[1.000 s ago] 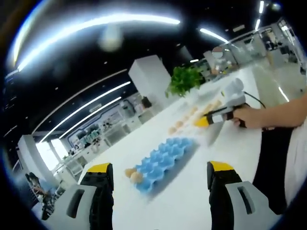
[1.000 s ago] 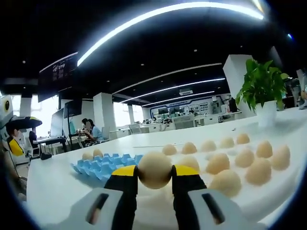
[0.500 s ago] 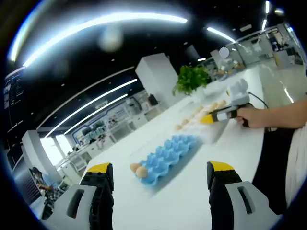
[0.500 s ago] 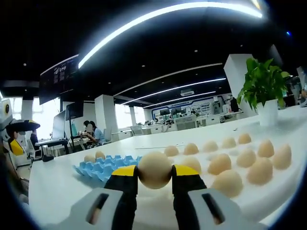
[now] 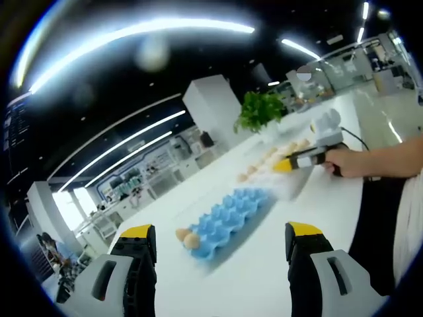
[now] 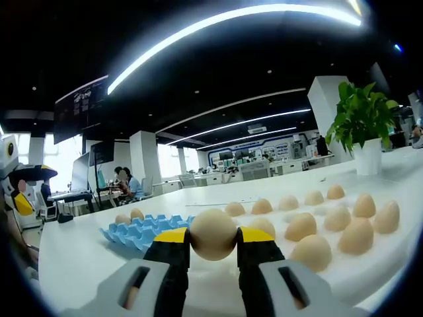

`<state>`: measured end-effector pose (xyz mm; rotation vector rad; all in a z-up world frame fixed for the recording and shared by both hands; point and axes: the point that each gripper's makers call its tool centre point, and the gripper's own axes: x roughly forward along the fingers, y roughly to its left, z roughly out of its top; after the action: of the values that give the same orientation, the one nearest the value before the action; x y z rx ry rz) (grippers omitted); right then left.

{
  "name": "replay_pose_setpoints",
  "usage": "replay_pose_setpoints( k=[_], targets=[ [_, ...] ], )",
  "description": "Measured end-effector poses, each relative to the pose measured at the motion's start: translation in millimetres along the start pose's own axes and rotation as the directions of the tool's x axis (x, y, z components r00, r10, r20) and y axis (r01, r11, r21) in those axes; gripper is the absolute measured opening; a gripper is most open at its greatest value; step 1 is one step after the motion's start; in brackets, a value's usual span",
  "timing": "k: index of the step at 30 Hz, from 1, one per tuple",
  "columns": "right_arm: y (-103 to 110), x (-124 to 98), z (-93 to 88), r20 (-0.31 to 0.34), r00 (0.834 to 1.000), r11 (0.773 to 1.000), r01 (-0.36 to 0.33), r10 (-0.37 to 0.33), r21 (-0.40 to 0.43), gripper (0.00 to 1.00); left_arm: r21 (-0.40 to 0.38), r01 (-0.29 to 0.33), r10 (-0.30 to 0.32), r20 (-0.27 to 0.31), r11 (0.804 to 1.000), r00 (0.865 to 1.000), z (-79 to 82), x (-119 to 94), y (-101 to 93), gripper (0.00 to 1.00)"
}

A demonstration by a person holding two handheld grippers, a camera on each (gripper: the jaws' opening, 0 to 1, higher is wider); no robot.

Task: Pick up the eggs on the table and place them into the egg tray on the table

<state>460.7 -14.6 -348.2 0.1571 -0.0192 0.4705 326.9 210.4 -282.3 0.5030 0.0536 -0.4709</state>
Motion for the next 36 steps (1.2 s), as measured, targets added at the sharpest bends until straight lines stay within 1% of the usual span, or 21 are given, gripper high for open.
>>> replay_pose_setpoints(
  k=[3,7,12,15,18,21,24,25,26,28,29,31,33,34,36],
  targets=[
    [0,-1,-0.1,0.001,1.000,1.000,0.001,-0.001,0.003,0.29,0.003,0.006,-0.006,0.002,1.000,1.000,2.1,2,-3.6,0.82],
    [1,-2,-0.5,0.002,1.000,1.000,0.000,0.000,0.007,0.29,0.019,0.030,-0.030,0.008,0.999,1.000,7.4,6,-15.0,0.82],
    [3,0,-4.1,-0.018,1.000,1.000,0.010,-0.010,-0.019,0.29,0.032,0.068,-0.069,0.031,0.997,0.997,13.2,10,-25.8,0.82],
    [2,-1,-4.3,-0.020,1.000,1.000,0.018,-0.018,-0.022,0.29,0.033,0.078,-0.080,0.034,0.996,0.996,11.7,12,-27.7,0.82],
    [0,-1,-1.4,-0.006,1.000,1.000,0.023,-0.023,-0.005,0.29,0.033,0.072,-0.073,0.015,0.997,0.997,4.0,16,-25.0,0.82],
    [-1,-1,0.3,0.001,1.000,1.000,0.017,-0.017,0.014,0.29,0.043,0.043,-0.042,-0.016,0.998,0.999,-4.0,17,-14.5,0.82],
    [5,0,0.4,-0.008,1.000,0.999,-0.014,0.015,0.037,0.29,0.044,-0.032,0.034,-0.056,0.999,0.998,-15.0,19,9.3,0.82],
    [11,1,0.3,-0.016,0.999,0.999,-0.045,0.046,0.024,0.29,0.040,-0.070,0.073,-0.080,0.997,0.994,-22.8,21,20.8,0.81],
    [16,3,0.1,-0.025,0.997,0.997,-0.071,0.071,0.018,0.29,0.035,-0.091,0.095,-0.102,0.995,0.990,-30.0,22,27.5,0.81],
    [24,8,1.6,-0.022,0.993,0.993,-0.115,0.116,0.034,0.29,0.035,-0.096,0.100,-0.146,0.995,0.984,-43.5,27,32.8,0.81],
    [27,10,1.2,-0.027,0.990,0.990,-0.133,0.135,0.054,0.29,0.038,-0.111,0.116,-0.157,0.993,0.981,-45.9,28,37.6,0.81],
    [29,15,-1.8,-0.047,0.985,0.982,-0.161,0.166,0.097,0.29,0.049,-0.172,0.178,-0.188,0.984,0.966,-46.6,26,51.0,0.81],
    [29,19,-2.3,-0.052,0.982,0.980,-0.176,0.182,0.098,0.29,0.052,-0.190,0.196,-0.185,0.980,0.963,-43.2,24,52.0,0.81],
    [29,22,-3.5,-0.062,0.979,0.978,-0.186,0.193,0.095,0.29,0.049,-0.193,0.198,-0.185,0.980,0.963,-42.6,22,49.3,0.81],
    [29,24,-5.3,-0.071,0.976,0.976,-0.201,0.206,0.081,0.29,0.041,-0.182,0.186,-0.191,0.983,0.964,-44.3,21,42.0,0.81]
  ],
)
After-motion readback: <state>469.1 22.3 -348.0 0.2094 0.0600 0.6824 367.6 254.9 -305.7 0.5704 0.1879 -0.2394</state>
